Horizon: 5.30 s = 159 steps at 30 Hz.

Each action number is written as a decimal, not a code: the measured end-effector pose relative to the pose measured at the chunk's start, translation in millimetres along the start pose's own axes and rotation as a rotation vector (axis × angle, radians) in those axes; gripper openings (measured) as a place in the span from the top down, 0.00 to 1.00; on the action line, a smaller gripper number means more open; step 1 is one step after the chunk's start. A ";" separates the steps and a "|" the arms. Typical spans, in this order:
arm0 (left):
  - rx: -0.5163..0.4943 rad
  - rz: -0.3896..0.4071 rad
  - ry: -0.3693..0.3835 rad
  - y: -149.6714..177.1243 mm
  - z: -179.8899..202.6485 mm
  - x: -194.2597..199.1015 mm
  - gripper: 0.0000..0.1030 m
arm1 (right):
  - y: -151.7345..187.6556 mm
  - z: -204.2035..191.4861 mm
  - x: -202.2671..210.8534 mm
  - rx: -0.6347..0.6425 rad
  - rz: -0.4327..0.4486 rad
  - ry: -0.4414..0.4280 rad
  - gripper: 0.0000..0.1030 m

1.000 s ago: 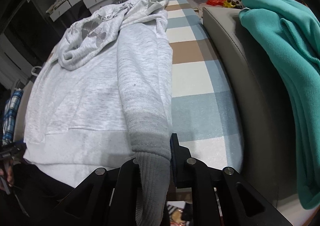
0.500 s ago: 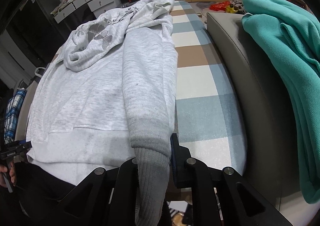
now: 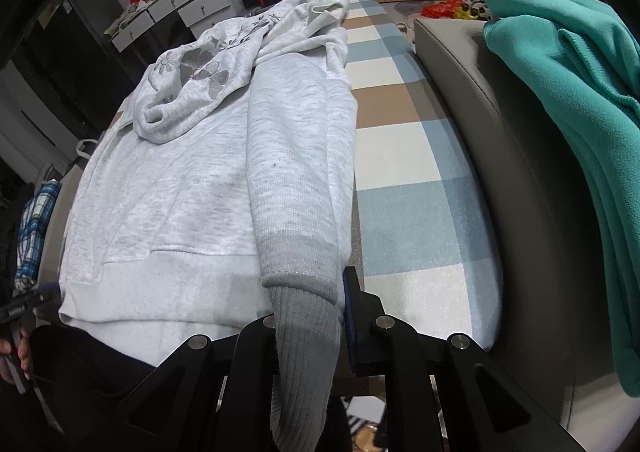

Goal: Fold large clothes

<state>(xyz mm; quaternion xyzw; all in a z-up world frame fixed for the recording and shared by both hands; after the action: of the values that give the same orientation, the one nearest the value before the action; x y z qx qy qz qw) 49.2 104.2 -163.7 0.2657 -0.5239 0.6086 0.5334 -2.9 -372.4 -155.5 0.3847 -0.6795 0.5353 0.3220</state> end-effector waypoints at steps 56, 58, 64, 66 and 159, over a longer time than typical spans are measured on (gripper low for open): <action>0.190 0.053 0.151 0.8 -40.7 -29.1 1.00 | -4.8 -13.1 38.5 0.066 0.173 0.014 0.90; 0.169 0.073 0.078 3.0 -43.6 -23.5 1.00 | -4.9 -15.5 38.3 0.080 0.170 0.025 0.90; 0.260 0.090 0.179 1.4 -62.3 -12.4 0.92 | -6.2 -12.5 34.9 0.057 0.149 0.017 0.89; 0.268 0.041 0.240 -3.2 -58.4 -22.3 0.49 | -6.1 -11.9 33.0 0.046 0.137 0.008 0.88; 0.029 -0.018 0.030 -8.1 -22.7 -34.0 0.97 | 20.4 -36.7 45.1 0.373 0.189 0.324 0.92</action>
<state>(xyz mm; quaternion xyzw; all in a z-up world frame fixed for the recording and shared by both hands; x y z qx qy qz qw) 71.8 111.5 -197.9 0.2689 -0.5047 0.6153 0.5426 -42.0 -341.9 -118.9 0.2813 -0.5415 0.7338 0.2985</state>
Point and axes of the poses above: each gripper's, at about its wrist camera, not at the fingertips, and x roughly against the way its jaws point, z to its right, y to its underside, the point moved 2 cm from there along -x, roughly the way its jaws point, and after that the axes turned 2 degrees about x, right-handed, at the moved point
